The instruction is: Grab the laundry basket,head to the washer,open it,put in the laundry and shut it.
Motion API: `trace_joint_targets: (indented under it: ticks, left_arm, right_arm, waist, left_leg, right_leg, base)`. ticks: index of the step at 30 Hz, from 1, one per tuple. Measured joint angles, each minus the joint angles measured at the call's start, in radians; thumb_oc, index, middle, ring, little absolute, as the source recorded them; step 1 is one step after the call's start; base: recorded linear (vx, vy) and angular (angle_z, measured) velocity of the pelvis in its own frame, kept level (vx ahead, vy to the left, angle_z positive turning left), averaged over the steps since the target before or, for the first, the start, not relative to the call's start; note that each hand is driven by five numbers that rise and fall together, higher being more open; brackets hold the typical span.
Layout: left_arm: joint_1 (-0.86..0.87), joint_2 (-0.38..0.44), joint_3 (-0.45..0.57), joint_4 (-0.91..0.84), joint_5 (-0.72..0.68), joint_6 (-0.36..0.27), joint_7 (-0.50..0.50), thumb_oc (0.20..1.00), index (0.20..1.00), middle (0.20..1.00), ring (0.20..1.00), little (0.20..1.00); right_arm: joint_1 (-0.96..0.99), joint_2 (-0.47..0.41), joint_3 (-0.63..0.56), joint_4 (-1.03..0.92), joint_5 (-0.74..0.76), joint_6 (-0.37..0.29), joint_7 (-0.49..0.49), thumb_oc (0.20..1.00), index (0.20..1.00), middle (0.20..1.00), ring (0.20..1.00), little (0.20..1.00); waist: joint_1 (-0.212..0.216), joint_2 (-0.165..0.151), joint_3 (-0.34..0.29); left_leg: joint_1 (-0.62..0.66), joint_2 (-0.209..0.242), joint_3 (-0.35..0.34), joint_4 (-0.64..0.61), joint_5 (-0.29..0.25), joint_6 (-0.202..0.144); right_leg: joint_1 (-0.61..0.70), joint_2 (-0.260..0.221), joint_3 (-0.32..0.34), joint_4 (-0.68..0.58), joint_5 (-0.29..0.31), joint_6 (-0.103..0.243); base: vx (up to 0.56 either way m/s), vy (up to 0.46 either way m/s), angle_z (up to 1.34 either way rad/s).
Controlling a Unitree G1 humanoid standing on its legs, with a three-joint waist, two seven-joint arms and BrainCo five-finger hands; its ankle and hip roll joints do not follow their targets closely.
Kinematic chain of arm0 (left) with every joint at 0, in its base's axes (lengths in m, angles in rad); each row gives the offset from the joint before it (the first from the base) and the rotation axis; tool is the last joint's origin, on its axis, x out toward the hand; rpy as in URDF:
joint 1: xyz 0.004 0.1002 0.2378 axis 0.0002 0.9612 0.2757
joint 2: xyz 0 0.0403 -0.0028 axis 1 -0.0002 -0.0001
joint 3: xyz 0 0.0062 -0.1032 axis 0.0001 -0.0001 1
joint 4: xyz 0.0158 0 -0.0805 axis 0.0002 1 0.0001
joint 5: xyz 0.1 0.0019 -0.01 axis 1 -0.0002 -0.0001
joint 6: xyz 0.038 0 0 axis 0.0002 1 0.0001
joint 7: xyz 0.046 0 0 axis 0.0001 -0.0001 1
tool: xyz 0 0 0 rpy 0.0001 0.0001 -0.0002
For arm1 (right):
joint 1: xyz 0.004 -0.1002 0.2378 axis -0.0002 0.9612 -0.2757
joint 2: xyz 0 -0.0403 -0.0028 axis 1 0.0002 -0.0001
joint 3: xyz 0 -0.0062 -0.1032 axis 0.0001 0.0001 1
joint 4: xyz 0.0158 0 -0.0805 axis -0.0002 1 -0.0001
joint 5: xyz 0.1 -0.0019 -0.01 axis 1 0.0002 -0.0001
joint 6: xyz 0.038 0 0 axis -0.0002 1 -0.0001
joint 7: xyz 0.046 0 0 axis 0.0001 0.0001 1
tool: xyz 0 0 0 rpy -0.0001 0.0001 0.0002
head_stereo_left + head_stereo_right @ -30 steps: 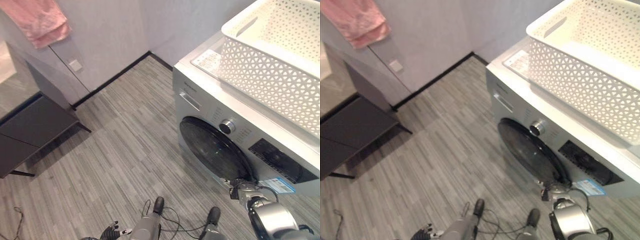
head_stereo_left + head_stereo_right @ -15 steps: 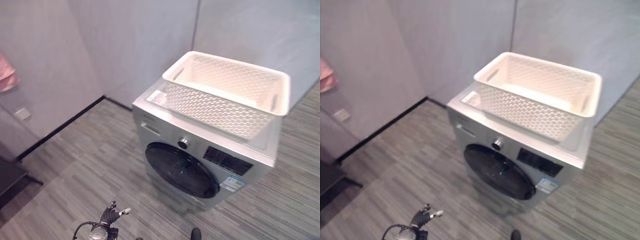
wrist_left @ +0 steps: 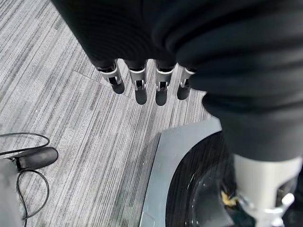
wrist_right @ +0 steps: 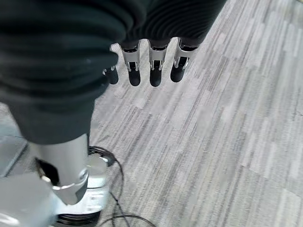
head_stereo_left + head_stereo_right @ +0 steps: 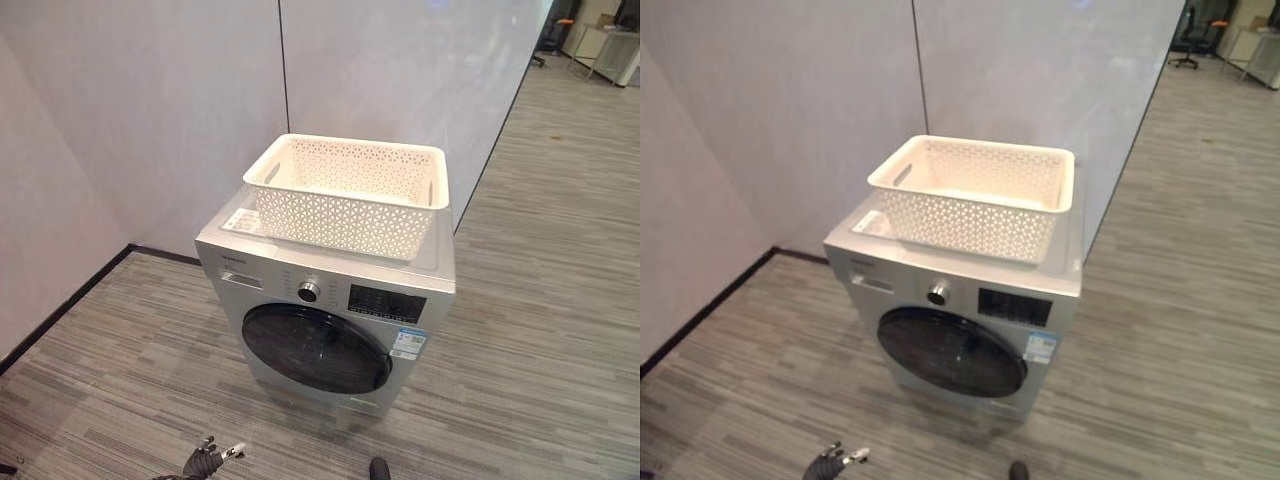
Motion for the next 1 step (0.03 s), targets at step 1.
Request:
trace_joint_targets:
  ticks: [1]
  left_arm:
    - [0.002,-0.001,0.000,0.000,0.000,0.000,-0.004,1.000,1.000,1.000,1.000,1.000]
  right_arm:
    - [-0.002,0.000,0.000,-0.003,0.000,-0.001,0.000,1.000,1.000,1.000,1.000,1.000]
  waist:
    - [0.000,0.000,-0.001]
  left_leg:
    - [0.000,0.000,0.000,0.000,0.000,0.000]
  right_leg:
    - [0.000,0.000,0.000,0.000,0.000,0.000]
  base:
    - [0.00,0.000,0.00]
